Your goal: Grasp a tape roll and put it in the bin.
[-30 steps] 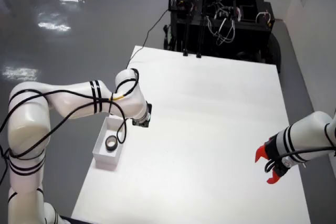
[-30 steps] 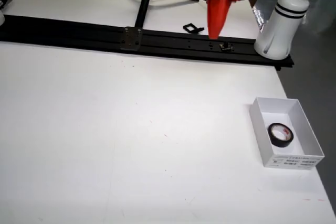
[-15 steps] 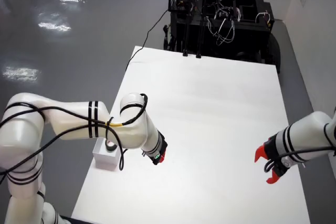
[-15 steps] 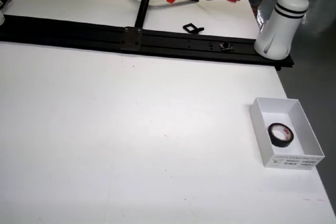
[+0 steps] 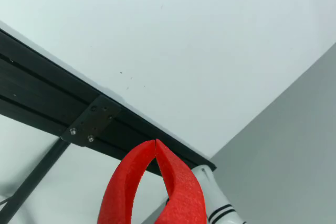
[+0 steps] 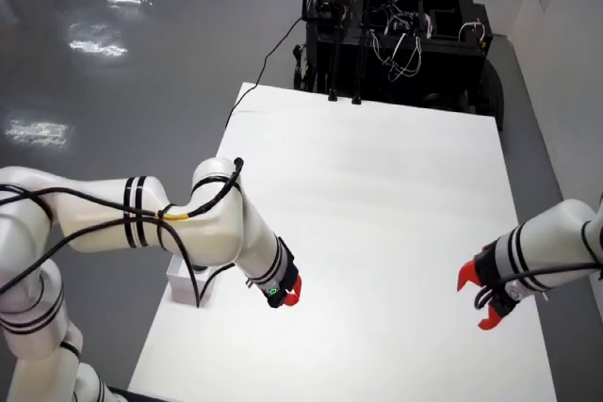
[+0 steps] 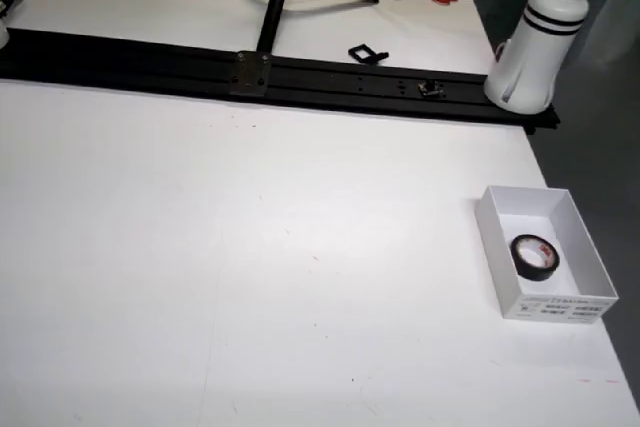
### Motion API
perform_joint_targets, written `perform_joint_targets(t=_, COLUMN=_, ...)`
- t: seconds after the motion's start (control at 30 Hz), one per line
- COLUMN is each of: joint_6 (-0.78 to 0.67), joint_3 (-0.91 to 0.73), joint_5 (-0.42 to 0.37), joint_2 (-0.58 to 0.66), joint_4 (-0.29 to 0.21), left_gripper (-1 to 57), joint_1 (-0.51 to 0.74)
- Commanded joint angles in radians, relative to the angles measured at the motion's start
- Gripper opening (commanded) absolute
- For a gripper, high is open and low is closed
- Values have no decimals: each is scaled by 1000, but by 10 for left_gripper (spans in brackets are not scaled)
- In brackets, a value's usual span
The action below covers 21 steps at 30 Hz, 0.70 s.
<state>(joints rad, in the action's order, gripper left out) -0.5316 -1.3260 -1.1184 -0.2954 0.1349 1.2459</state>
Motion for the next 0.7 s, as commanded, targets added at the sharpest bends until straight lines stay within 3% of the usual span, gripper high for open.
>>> perform_joint_targets(t=0.03, joint_6=162, joint_3=-1, joint_5=-4, joint_2=41, joint_4=-64, left_gripper=-4, joint_1=-40)
perform_joint_targets(t=0.4, joint_6=186, joint_3=-1, joint_5=39, joint_2=41, joint_4=-63, left_gripper=-4, joint_1=-141)
perform_joint_targets(t=0.7, joint_6=213, joint_3=-1, joint_5=43, joint_2=41, joint_4=-63, left_gripper=-4, joint_1=-149)
